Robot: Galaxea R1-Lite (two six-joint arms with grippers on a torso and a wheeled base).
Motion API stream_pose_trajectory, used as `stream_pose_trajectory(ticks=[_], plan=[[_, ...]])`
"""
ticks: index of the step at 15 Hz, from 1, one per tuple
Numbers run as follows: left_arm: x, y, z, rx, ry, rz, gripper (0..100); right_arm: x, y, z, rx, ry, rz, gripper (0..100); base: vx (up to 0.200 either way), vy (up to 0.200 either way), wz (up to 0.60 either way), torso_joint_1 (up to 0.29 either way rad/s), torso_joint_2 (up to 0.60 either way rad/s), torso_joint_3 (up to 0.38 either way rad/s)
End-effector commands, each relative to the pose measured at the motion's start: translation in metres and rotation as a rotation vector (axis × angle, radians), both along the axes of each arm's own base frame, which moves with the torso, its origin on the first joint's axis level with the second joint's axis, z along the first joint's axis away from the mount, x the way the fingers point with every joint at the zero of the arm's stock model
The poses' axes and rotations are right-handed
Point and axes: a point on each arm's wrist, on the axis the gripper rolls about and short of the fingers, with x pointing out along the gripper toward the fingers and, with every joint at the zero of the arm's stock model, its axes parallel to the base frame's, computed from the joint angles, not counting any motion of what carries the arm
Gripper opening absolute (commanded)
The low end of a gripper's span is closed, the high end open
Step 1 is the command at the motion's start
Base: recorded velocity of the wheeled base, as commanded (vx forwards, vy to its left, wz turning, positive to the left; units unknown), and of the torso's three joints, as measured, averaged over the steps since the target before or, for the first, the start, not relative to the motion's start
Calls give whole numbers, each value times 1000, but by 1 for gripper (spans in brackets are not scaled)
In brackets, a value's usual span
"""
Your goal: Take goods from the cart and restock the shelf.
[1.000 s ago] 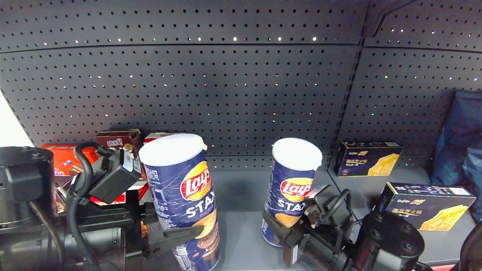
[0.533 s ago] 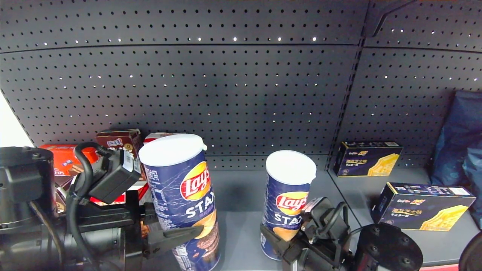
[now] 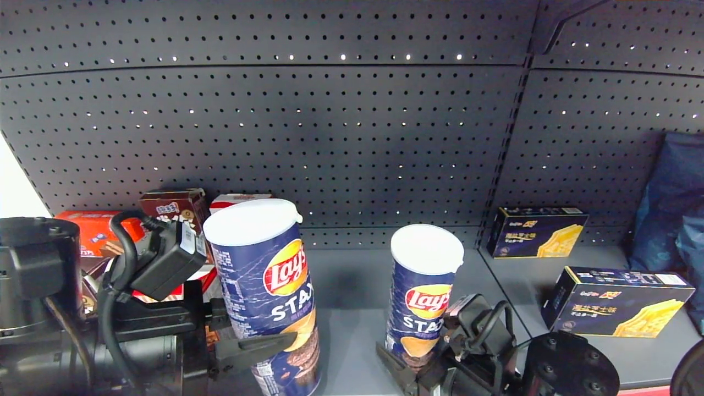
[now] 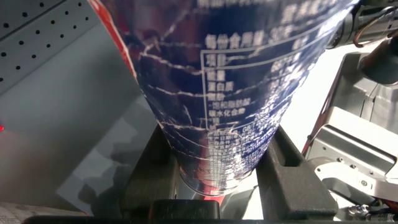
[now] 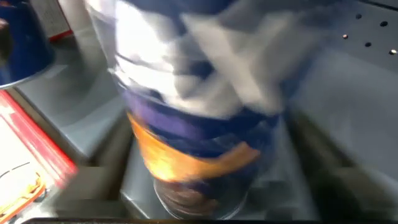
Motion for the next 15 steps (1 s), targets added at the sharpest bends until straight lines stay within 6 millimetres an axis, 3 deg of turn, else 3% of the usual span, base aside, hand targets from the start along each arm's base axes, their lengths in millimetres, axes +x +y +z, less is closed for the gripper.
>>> stream_pose_trajectory(ticks=[1, 5, 7, 10, 12, 15], plan=[[0, 0, 0, -1, 0, 0, 0, 0, 0, -1, -2, 1, -2, 100, 0, 0, 0, 0, 0, 0], [0, 0, 0, 0, -2, -1, 0, -7, -7, 2, -2, 2, 1, 100, 0, 0, 0, 0, 0, 0], [0, 0, 0, -1, -3, -1, 0, -24, -25, 16, 31, -19, 21, 100, 0, 0, 0, 0, 0, 0], [-1, 0, 1, -2, -6, -1, 0, -57, -70, 28, 46, -32, 34, 100, 0, 0, 0, 0, 0, 0], [-1, 1, 1, -3, -5, 1, 0, -63, -83, 47, 130, -96, -19, 100, 0, 0, 0, 0, 0, 0], [-1, 0, 2, -3, -6, 1, 0, -60, -96, 57, 175, -137, -97, 100, 0, 0, 0, 0, 0, 0]])
